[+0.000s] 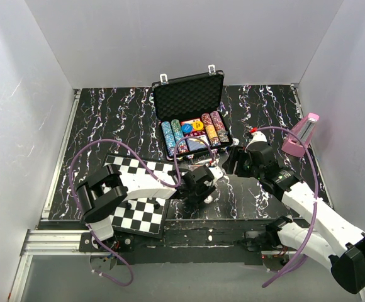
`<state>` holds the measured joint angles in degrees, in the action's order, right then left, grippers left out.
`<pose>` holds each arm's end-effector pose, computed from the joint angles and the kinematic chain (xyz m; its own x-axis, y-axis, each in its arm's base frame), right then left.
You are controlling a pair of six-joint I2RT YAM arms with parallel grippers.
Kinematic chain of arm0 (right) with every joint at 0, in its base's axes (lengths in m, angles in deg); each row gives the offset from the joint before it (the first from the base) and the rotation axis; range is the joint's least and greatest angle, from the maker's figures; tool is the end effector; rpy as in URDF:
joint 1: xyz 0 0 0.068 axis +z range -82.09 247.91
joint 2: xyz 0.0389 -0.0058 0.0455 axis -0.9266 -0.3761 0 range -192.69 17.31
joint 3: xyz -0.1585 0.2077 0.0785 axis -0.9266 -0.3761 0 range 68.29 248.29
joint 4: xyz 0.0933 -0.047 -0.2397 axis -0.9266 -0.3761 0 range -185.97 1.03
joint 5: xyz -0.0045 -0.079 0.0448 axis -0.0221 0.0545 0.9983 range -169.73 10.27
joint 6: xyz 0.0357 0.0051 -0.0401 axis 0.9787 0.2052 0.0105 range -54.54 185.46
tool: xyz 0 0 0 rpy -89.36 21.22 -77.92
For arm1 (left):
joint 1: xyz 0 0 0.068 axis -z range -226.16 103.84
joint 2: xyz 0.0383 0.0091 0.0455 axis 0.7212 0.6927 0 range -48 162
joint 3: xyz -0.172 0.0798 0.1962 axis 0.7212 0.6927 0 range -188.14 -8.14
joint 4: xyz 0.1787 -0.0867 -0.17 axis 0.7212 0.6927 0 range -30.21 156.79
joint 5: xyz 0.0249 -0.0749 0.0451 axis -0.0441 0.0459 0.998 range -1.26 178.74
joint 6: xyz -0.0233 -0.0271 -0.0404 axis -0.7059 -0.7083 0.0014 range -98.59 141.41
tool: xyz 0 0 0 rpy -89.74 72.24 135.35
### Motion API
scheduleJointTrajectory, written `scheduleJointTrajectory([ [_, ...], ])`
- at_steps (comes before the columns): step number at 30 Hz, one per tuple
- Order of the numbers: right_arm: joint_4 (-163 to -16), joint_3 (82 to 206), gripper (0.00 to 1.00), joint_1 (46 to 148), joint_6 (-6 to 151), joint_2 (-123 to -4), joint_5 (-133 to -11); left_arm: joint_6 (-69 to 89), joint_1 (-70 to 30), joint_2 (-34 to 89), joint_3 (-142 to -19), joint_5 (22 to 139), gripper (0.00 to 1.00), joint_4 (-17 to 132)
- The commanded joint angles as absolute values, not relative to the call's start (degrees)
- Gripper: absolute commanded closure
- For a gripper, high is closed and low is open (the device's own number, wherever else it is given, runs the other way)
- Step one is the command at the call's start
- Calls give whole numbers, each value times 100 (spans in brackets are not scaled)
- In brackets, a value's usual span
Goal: Pack up texas hold em set
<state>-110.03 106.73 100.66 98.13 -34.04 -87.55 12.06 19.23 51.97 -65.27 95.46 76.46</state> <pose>0.1691 0.1030 0.2623 -0.6336 0.2283 -0.7392 -0.1178 0.9159 0.3838 0.1461 -0.3087 0.1567 -0.4968 0.6970 -0.5170 0.8082 0.5887 0.0171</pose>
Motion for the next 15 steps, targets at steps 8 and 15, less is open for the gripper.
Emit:
scheduleJointTrajectory([
  [8, -11024, 10643, 28, 10069, 9754, -3332, -8905, 1217, 1932, 4965, -7247, 10025, 68, 8615],
  [15, -11059, 10635, 28, 10078, 9763, -3226, -8940, 1358, 1669, 5193, -7599, 9999, 69, 8704],
])
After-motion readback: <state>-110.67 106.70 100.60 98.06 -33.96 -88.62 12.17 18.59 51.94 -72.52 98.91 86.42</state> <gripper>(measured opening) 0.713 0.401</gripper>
